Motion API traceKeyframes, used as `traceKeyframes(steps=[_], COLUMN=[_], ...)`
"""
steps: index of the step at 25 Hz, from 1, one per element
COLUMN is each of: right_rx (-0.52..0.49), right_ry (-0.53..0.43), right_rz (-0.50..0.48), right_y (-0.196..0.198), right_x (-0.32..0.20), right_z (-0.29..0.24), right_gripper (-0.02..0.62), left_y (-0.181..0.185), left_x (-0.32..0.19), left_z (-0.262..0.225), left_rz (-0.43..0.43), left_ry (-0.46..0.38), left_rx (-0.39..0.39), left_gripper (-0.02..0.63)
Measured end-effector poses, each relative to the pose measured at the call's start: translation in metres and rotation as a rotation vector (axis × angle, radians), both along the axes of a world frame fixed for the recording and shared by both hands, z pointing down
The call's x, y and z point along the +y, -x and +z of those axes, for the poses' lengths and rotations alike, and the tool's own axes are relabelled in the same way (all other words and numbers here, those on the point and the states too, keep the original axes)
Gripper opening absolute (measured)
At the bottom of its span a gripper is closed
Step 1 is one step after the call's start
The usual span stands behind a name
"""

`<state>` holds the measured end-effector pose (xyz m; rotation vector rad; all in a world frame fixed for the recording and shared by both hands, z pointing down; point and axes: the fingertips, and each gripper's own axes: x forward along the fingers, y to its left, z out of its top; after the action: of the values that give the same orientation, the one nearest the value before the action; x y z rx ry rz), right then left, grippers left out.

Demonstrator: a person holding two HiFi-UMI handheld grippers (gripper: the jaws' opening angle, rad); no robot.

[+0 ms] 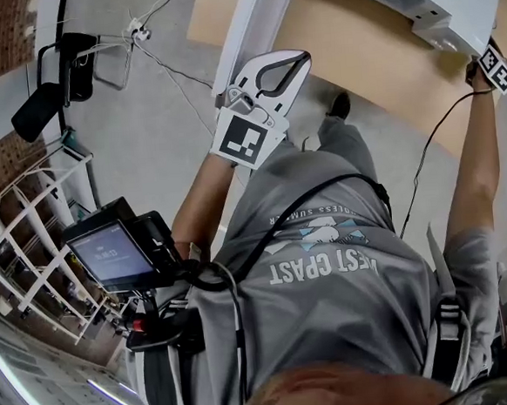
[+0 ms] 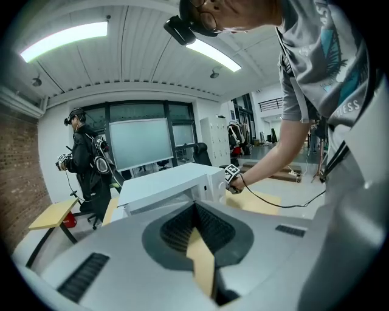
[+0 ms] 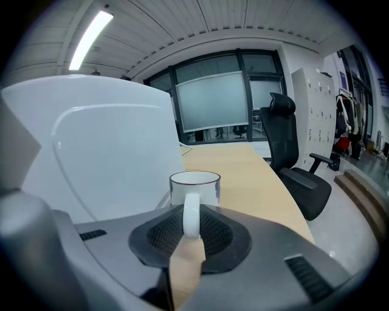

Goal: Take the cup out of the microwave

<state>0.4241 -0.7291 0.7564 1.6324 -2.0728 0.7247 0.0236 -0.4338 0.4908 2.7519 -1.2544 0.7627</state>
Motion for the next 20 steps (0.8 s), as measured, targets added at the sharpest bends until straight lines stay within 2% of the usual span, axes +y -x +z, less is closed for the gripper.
traceKeyframes(steps=[7, 8, 11, 12, 15, 20], right_rx=[-0.053, -0.052, -0.001, 0.022, 0.048, 0.038], right_ry=[-0.042, -0.047, -0.048, -0.051, -0.056, -0.046], right_rz=[0.013, 0.01, -0.031, -0.039, -0.036, -0.038], right_y=[-0.001, 0.003, 0.014, 0.013, 0.009, 0.01], right_x=[0.032, 0.034, 0.034, 0.032, 0.026, 0.017], right_z=[-0.003, -0.002, 0.008, 0.009, 0.007, 0.005], right_gripper=[0.074, 0.074, 0.074, 0.074, 0.075, 0.075], left_y=[-0.007, -0.005, 0.002, 0.002, 0.001, -0.001], left_x=[0.019, 0.02, 0.016, 0.013, 0.005, 0.002], left_z=[0.005, 0.004, -0.004, -0.005, -0.006, -0.006], left_rz=[0.123, 0.1, -0.09, -0.119, -0.102, -0.089], left_ry=[-0.034, -0.027, 0.021, 0.031, 0.028, 0.029], left_rx=[-0.058, -0.035, 0.149, 0.176, 0.169, 0.169], left_gripper=[0.043, 0.043, 0.043, 0.043, 0.043, 0.043])
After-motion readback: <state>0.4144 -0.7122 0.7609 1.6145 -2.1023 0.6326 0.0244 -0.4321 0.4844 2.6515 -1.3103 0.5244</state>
